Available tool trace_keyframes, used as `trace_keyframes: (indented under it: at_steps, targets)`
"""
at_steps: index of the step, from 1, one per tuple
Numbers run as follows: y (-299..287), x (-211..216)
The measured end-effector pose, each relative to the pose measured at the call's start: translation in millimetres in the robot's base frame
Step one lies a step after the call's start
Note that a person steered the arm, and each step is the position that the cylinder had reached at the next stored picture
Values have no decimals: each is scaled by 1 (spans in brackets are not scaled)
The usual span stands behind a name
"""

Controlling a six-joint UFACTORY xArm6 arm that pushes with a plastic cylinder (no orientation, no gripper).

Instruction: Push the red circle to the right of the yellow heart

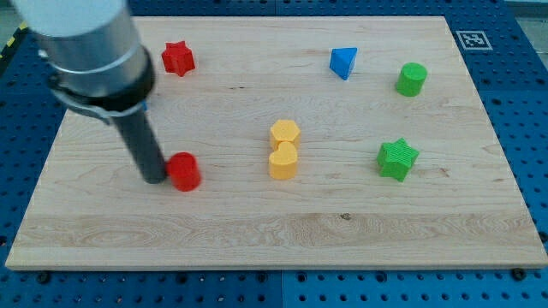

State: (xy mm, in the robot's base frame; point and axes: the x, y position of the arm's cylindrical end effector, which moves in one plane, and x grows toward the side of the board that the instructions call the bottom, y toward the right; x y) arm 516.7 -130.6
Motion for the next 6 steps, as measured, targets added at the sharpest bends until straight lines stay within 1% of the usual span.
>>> trace_keyframes:
  at_steps: [1, 2, 3, 4, 5, 6]
  targets:
    - [76, -12]
    - [80, -9]
    - [53, 30]
    - [72, 46]
    - [99, 46]
    - [99, 32]
